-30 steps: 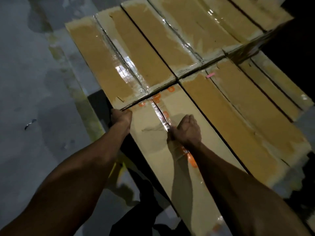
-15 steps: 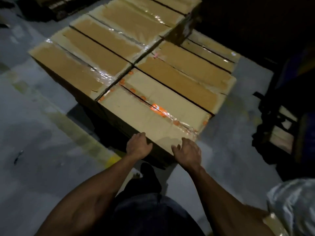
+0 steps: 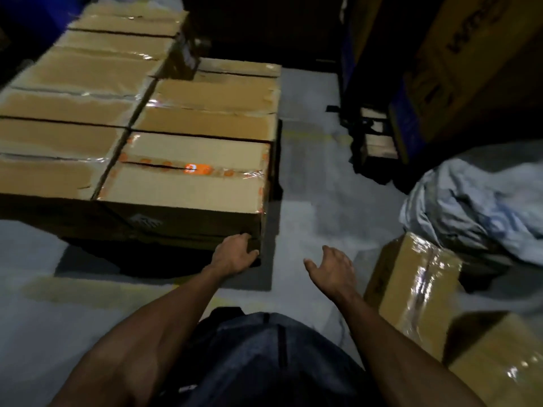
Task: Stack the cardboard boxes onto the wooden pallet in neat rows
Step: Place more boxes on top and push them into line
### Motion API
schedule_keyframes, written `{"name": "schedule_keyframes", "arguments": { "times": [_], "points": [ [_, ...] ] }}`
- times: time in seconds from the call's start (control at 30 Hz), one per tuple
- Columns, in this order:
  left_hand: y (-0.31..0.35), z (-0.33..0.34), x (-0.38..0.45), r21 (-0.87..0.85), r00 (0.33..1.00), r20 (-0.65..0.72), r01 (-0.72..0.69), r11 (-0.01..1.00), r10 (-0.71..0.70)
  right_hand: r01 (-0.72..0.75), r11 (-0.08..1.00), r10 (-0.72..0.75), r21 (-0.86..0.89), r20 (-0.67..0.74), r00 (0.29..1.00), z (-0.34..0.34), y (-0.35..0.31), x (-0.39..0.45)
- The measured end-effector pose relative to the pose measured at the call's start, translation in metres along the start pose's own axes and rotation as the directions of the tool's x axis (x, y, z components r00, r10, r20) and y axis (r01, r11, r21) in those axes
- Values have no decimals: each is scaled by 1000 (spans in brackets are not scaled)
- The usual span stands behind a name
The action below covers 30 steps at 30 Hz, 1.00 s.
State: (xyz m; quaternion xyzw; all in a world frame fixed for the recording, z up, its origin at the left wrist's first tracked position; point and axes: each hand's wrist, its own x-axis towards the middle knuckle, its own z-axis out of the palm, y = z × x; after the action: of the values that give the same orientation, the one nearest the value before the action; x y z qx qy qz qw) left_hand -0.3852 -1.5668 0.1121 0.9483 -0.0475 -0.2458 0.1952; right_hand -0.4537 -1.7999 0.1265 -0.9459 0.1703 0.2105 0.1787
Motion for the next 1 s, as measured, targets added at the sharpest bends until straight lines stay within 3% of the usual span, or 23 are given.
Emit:
{"name": "schedule_keyframes", "arguments": {
  "times": [0.2,0.47,0.8,1.0],
  "points": [
    [-2,17,-25,112,974,114,-209,972,196,-229,962,238,147,-48,970,36,19,-77],
    [13,66,-77,163,860,310,-468,868,406,-448,805,509,389,-65,858,90,32,-202],
    [95,141,-164,197,708,470,-667,719,527,-640,525,780,561,-17,625,122,103,-327],
    [162,203,-222,209,652,541,-716,666,531,-665,430,835,611,11,550,133,184,-381]
  ]
}}
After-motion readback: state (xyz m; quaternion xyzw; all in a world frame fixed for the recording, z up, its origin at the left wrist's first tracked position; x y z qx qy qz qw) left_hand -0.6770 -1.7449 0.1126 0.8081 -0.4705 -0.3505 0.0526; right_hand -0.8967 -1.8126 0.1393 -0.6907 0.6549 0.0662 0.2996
